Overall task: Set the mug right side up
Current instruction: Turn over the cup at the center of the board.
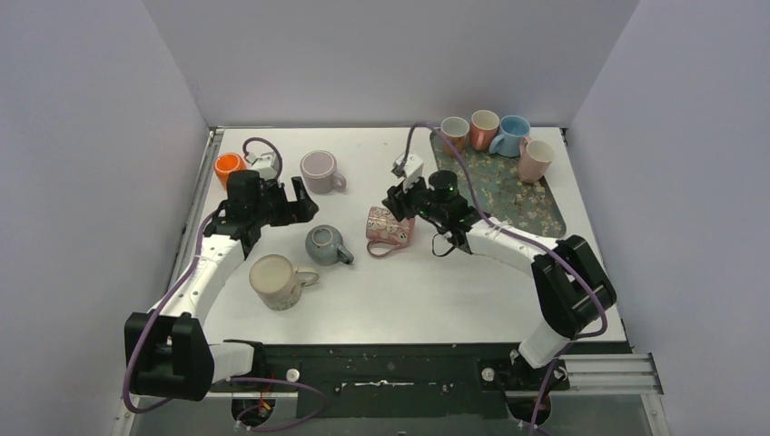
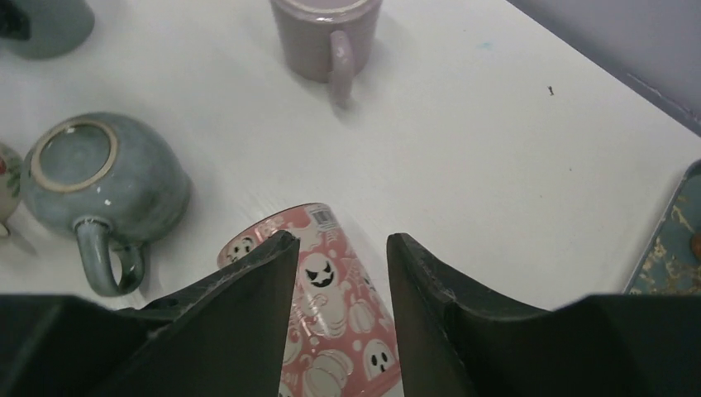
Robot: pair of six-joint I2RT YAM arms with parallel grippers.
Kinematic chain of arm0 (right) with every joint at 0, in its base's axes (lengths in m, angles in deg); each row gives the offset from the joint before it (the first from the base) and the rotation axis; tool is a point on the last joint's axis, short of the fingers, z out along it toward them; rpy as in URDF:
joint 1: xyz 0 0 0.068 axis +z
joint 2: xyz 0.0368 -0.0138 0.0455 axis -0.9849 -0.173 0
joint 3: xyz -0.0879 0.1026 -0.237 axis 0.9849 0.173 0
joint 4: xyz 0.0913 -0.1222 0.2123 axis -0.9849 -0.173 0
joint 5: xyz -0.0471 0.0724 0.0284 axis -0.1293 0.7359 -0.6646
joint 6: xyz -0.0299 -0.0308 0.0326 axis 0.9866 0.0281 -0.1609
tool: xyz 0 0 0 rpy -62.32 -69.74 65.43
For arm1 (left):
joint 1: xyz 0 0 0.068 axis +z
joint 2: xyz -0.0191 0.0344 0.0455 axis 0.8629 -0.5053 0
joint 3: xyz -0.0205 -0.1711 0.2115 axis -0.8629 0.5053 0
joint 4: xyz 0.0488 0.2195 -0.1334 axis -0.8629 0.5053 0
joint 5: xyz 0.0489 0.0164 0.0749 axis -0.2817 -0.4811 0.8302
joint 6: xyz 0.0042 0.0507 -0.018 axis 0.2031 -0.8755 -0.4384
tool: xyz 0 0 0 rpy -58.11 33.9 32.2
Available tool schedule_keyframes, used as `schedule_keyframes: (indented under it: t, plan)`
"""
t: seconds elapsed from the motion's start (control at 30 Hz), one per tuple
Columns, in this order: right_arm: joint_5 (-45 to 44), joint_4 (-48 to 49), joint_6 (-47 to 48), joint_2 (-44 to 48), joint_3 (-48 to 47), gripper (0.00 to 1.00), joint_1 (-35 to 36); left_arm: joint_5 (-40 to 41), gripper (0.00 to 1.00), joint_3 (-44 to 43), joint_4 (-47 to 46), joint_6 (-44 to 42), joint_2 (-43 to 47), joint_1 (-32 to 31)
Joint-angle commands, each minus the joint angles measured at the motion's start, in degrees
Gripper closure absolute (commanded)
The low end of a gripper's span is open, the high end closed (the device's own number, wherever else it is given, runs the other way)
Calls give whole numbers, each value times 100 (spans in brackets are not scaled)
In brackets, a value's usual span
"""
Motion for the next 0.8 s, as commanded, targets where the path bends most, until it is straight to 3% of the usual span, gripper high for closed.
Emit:
schedule_keyframes:
  t: [0.0, 0.17, 0.23, 0.33, 0.53, 0.6, 0.77]
  plan:
    - [-724, -982, 1546, 274, -153, 54, 402, -327, 3, -26, -422, 192, 130, 31]
    - [-821, -970, 369, 373, 27, 49, 505, -1522, 3, -95, -1085, 524, -243, -17]
    - [-1091, -1146, -228, 455, 1, 45, 510, -1876, 8, -214, -1397, 640, -527, -132]
    - [-1247, -1384, -1031, 694, 16, 44, 553, -2052, 16, -680, -1281, 678, -1060, -417]
    - [-1693, -1482, -1994, 1339, 568, 45, 742, -1929, 18, -1079, -1878, 1155, -1768, -995]
    - [-1649, -1299, -1948, 1542, 793, 46, 817, -1974, 18, -1172, -2108, 1408, -2068, -1061]
    - [-1396, -825, -618, 1665, 1199, 46, 1332, -2161, 21, -1286, -2505, 1920, -2623, -1065]
